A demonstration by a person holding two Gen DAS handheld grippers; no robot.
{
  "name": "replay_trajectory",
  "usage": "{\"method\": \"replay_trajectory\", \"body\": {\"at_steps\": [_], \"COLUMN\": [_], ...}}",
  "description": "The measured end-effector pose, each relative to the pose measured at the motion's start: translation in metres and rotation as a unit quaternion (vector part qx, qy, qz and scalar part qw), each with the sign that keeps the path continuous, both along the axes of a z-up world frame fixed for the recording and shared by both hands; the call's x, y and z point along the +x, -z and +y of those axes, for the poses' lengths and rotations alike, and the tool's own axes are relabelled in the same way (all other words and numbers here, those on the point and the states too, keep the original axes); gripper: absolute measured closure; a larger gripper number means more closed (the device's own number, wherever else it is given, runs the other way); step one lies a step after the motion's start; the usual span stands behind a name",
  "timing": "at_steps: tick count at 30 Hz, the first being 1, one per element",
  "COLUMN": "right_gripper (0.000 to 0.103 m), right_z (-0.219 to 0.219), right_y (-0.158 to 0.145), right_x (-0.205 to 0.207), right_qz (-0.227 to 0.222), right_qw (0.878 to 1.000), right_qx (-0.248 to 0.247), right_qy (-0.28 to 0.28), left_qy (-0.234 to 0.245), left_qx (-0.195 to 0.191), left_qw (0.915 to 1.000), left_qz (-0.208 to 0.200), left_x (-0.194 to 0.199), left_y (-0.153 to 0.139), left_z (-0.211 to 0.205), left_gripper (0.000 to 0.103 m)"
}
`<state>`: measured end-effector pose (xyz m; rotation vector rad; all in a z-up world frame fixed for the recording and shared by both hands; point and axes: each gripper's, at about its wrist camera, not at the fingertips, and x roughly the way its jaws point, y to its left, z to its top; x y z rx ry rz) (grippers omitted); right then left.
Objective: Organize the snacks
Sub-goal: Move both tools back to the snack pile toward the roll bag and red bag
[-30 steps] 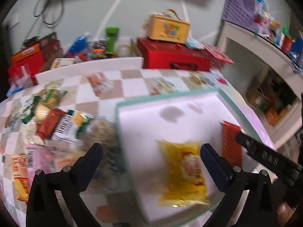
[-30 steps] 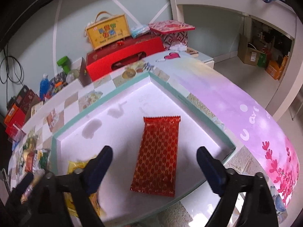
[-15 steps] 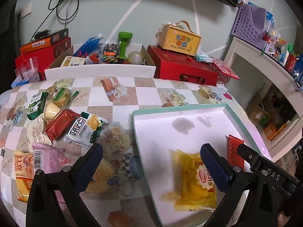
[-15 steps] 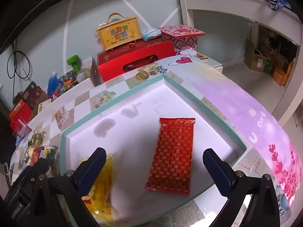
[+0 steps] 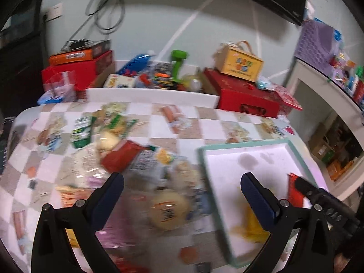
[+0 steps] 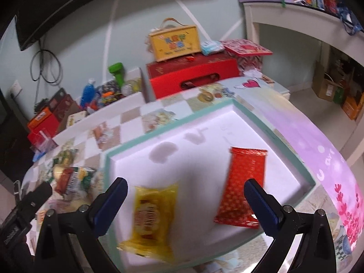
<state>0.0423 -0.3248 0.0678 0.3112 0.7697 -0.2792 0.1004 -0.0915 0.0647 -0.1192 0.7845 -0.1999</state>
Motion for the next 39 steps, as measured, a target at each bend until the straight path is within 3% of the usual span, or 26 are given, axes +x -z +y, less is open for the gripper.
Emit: {"method": "replay_trajectory", "body": {"at_steps": [8,16,24,39], "right_gripper": [0.000,0.000,0.000,0.000], "right_z": [0.042,0.097,0.157,0.223], "right_y": [-0.009,-0.005,0.016,0.061], "right_x": [0.009,0.013,0.013,0.008], "right_qz": [-0.020,0.000,0.035,0.123], "right_qw": [0.997,0.992,0.979,0.955], "right_qx": [0.020,0.020,0.041,0.040], "right_qy": [-0.065,-0.123,-0.198,-0.266], "left_qy": [-0.078,-0.106,-0.123,-0.163], "left_qx": [0.008,0.004,0.016,0.006], "left_qw": [0.9961,0.9924,0.9879,0.9737], "left_qz": [0.040,0.061,0.093,0.159], "left_x": [-0.004,-0.022,-0.034,-0.043], "left_y": [0.004,0.011,0.029,0.069], "left_z": [0.068,0.108,0.128,0.171], "left_gripper": [0.001,0.001,0.001,0.002]}}
